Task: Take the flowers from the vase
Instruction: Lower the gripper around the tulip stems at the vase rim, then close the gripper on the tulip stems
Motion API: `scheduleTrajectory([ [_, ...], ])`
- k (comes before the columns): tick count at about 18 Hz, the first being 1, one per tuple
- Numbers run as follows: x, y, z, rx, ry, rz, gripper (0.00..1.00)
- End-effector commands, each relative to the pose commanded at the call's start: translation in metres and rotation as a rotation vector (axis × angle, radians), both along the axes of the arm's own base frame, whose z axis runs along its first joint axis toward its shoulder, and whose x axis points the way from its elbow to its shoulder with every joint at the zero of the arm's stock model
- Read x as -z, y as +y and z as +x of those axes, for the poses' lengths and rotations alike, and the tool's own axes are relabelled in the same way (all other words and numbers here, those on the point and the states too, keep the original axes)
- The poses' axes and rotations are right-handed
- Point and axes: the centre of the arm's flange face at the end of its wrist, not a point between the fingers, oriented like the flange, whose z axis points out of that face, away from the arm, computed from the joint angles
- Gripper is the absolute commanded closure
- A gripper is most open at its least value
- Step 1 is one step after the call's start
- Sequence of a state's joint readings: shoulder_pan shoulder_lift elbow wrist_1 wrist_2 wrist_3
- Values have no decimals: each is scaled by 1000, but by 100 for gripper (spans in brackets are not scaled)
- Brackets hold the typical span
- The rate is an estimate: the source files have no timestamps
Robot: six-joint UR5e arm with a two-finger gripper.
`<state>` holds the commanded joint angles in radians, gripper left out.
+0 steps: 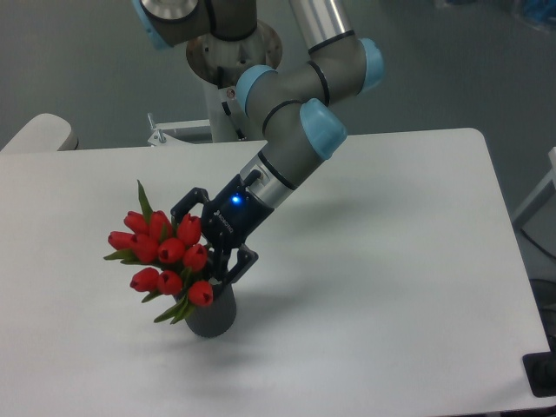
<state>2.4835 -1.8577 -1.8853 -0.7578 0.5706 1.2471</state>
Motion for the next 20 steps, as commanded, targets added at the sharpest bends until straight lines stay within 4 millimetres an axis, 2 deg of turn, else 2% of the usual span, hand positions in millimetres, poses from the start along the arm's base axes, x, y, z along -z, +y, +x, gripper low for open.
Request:
scheduleTrajectory([
  [4, -2, -1, -2, -3, 3, 4, 48],
  [9, -4, -2, -4, -7, 6, 7, 60],
  [18, -12, -10, -14, -27, -16, 41, 60],
  [20, -19, -12, -15, -46, -49, 50, 60],
])
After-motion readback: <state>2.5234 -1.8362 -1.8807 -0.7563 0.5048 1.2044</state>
